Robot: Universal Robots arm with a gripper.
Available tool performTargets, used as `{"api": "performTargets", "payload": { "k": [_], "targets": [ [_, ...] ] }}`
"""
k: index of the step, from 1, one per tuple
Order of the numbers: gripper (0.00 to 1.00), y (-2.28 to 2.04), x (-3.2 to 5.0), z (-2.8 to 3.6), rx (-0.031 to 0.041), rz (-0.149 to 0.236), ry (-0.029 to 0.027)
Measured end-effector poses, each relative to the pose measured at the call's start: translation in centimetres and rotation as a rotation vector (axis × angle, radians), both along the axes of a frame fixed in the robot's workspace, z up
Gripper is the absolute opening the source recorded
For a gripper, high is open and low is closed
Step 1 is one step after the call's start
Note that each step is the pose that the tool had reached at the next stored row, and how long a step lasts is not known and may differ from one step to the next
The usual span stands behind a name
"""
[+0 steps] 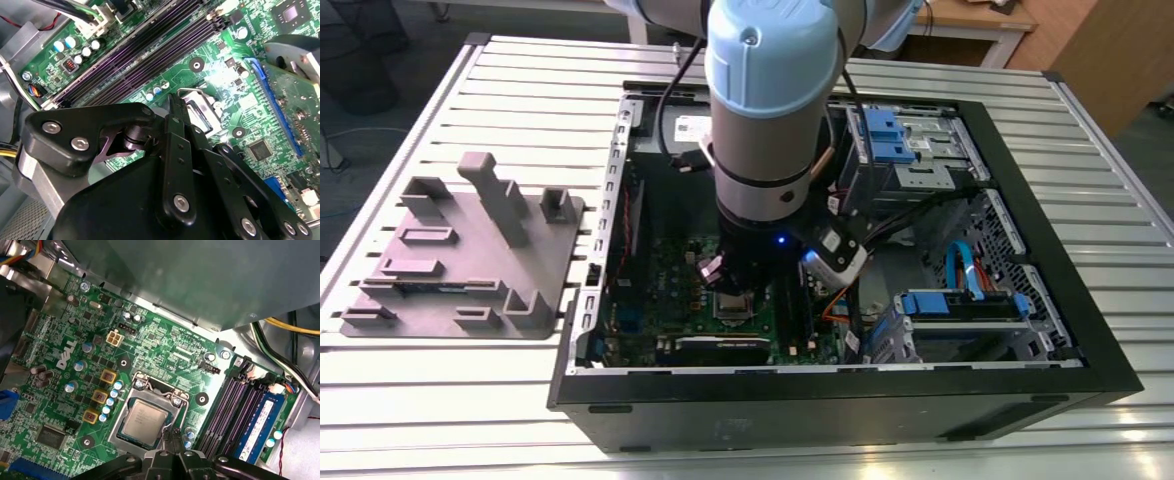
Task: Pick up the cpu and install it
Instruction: 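Install the first cpu locking lever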
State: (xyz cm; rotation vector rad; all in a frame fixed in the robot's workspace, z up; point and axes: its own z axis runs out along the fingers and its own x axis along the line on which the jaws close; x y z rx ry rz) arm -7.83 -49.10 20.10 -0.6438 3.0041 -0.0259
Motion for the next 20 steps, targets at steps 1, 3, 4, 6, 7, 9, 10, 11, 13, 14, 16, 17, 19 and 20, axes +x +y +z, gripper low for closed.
{"api": "performTargets", "payload": {
  "k": [1,3,4,6,7,9,10,11,13,14,16,17,19,20],
  "targets": [
    [0.11,-0.02,0.0,-0.01,0.0,0.0,0.0],
    [0.11,-0.05,0.02,-0.04,0.0002,-0.001,0.0],
    [0.11,-0.07,0.02,-0.06,0.0,-0.001,0.0],
    [0.11,-0.14,0.05,-0.09,-0.0002,-0.001,0.0001],
    [0.11,-0.19,0.06,-0.12,-0.0002,-0.002,0.0001],
    [0.11,-0.24,0.05,-0.24,0.0002,-0.003,0.0],
    [0.11,-0.29,0.05,-0.29,-0.0001,-0.003,0.0],
    [0.11,-0.34,0.05,-0.34,-0.0001,-0.004,0.0],
    [0.11,-0.43,0.06,-0.43,0.0,-0.006,0.0],
    [0.11,-0.47,0.06,-0.46,0.0,-0.007,0.0],
    [0.11,-0.54,0.06,-0.57,0.0001,-0.008,-0.0001],
    [0.11,-0.56,0.06,-0.64,0.0002,-0.009,-0.0001],
    [0.11,-0.66,0.08,-0.72,-0.0002,-0.01,0.0001],
    [0.11,-0.7,0.09,-0.75,-0.0002,-0.011,0.0001]
  ]
}}
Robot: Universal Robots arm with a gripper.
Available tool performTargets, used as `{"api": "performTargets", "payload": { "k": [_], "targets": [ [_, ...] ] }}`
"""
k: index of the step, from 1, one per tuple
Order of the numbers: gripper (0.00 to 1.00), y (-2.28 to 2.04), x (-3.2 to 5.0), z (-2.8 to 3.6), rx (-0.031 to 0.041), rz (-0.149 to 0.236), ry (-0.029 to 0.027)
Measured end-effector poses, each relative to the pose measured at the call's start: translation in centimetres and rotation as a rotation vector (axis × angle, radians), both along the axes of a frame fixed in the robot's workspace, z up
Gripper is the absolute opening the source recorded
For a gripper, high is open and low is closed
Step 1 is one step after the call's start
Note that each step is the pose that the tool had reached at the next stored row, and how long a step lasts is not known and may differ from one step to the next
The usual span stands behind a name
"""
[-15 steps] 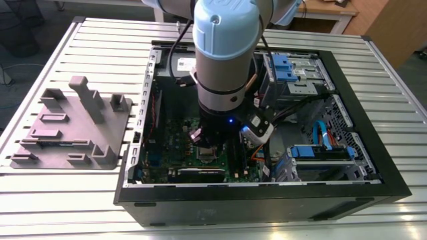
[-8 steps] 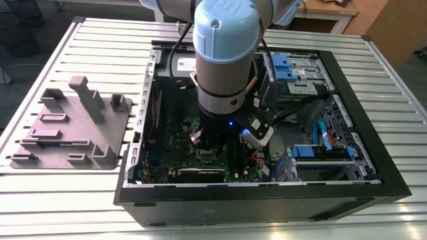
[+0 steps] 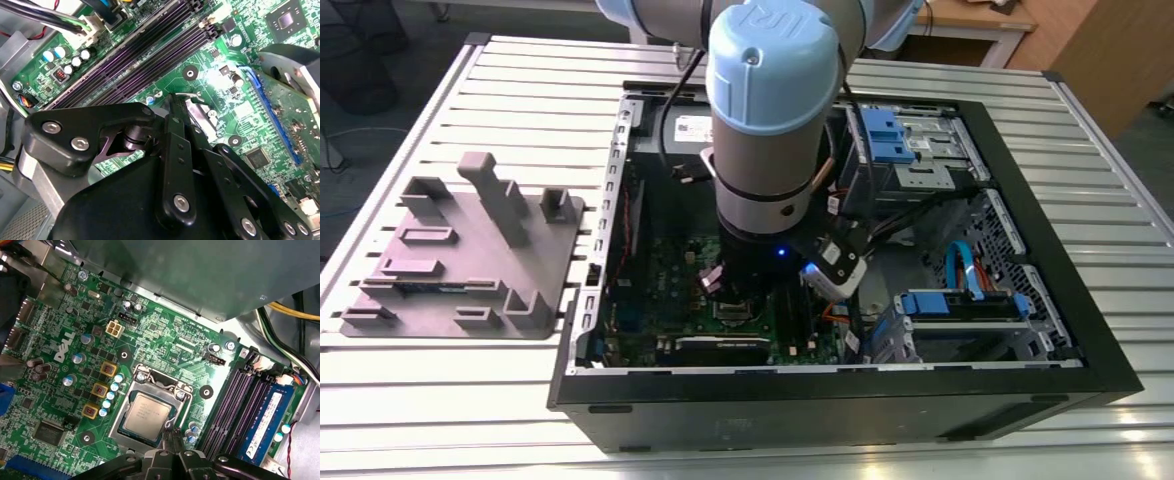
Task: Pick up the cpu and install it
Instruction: 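Install the first cpu locking lever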
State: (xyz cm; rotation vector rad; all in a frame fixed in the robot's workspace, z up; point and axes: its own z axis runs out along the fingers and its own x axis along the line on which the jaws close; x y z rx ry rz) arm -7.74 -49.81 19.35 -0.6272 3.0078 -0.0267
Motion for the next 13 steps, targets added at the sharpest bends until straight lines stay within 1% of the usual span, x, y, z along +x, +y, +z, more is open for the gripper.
{"api": "performTargets", "payload": {
  "k": [9,13],
  "targets": [
    [0.11,-0.3,0.39,-0.11,0.0001,-0.005,0.0],
    [0.11,-0.5,0.61,-0.12,0.0002,-0.006,-0.0001]
  ]
}}
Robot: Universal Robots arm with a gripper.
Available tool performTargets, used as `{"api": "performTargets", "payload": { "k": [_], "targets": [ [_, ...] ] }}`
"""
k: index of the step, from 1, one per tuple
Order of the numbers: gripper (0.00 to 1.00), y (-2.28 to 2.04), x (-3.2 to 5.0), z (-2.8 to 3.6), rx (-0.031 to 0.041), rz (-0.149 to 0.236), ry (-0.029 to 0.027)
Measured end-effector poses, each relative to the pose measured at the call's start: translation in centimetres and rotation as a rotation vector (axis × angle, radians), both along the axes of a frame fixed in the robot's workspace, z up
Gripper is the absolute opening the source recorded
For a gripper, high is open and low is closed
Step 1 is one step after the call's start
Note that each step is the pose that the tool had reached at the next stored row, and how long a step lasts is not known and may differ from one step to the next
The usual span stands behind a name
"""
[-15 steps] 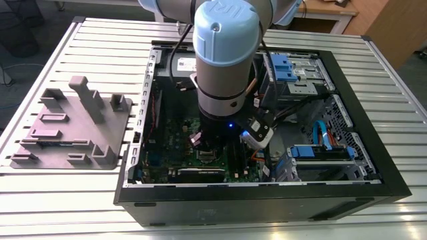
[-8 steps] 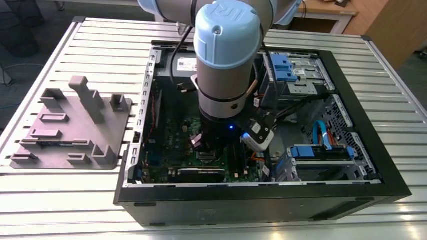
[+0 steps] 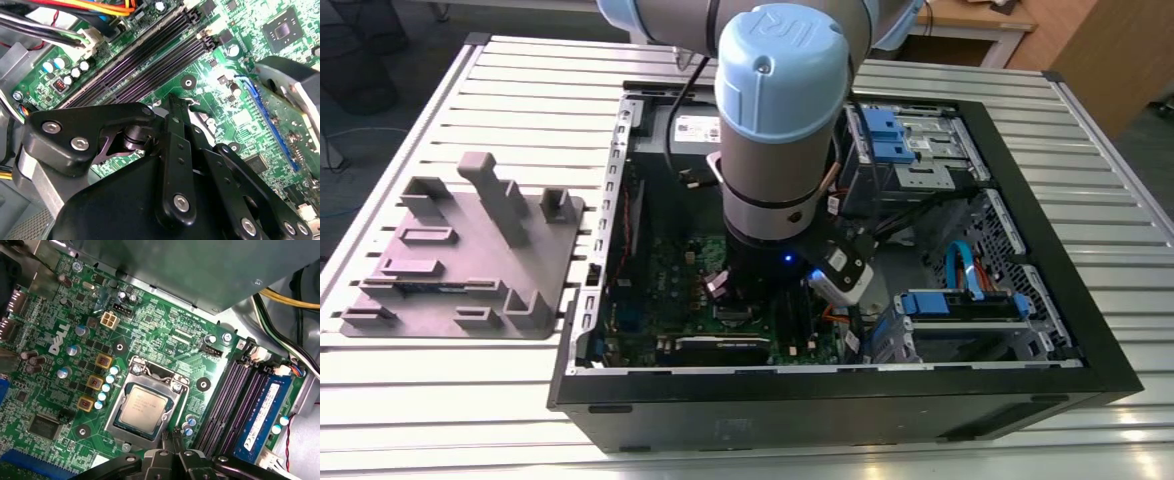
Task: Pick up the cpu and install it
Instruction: 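Install the first cpu locking lever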
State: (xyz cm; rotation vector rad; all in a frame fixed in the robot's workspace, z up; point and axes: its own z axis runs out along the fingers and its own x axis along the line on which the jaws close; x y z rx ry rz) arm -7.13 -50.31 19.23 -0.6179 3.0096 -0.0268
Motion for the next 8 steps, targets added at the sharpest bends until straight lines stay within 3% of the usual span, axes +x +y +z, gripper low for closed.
{"api": "performTargets", "payload": {
  "k": [8],
  "targets": [
    [0.11,-0.14,0.11,-0.1,-0.0002,-0.001,0.0001]
  ]
}}
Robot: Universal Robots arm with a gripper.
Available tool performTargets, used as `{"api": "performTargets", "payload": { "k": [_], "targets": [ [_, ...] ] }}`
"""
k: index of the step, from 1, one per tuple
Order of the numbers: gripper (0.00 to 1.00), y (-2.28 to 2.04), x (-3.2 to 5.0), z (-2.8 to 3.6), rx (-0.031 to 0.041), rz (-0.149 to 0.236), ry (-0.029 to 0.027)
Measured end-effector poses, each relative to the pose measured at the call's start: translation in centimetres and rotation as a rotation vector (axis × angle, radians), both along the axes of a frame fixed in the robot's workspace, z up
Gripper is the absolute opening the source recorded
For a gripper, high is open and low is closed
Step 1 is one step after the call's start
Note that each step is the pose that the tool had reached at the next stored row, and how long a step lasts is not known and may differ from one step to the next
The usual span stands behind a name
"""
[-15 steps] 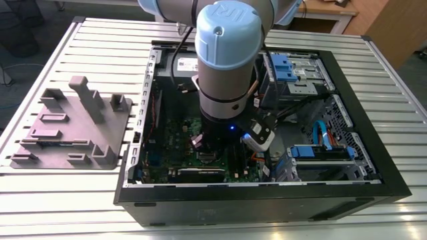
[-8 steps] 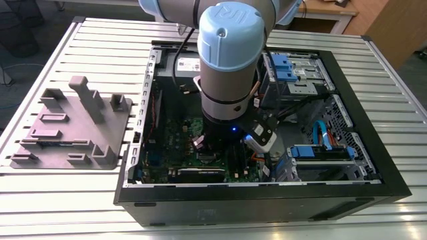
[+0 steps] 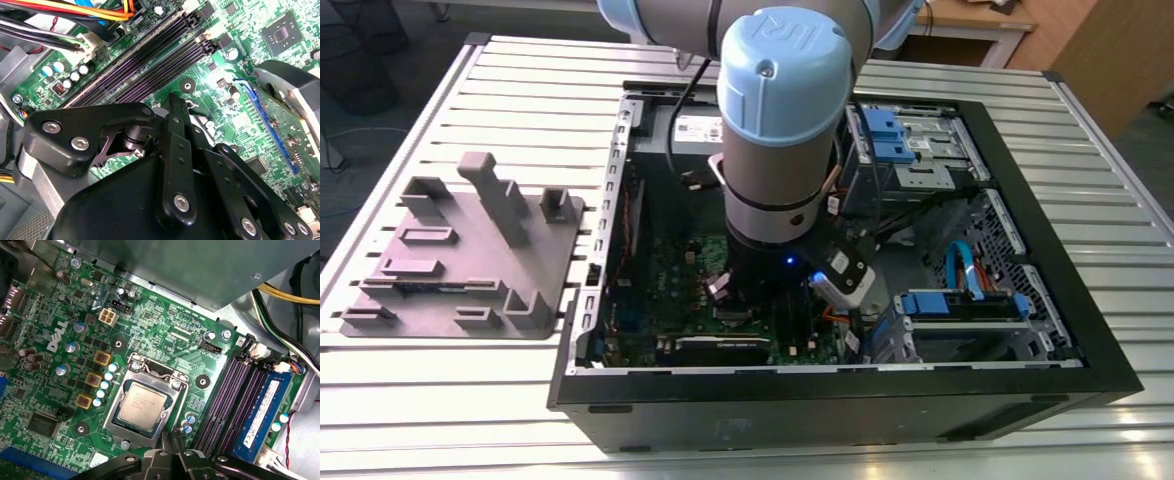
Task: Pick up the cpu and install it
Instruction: 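Install the first cpu locking lever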
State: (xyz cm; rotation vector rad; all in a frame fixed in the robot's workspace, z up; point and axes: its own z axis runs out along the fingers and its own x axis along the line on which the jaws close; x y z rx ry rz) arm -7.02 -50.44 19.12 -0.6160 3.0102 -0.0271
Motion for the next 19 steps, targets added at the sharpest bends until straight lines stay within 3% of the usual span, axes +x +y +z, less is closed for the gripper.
{"api": "performTargets", "payload": {
  "k": [19],
  "targets": [
    [0.11,-0.13,0.24,-0.22,0.0003,0.0,-0.0002]
  ]
}}
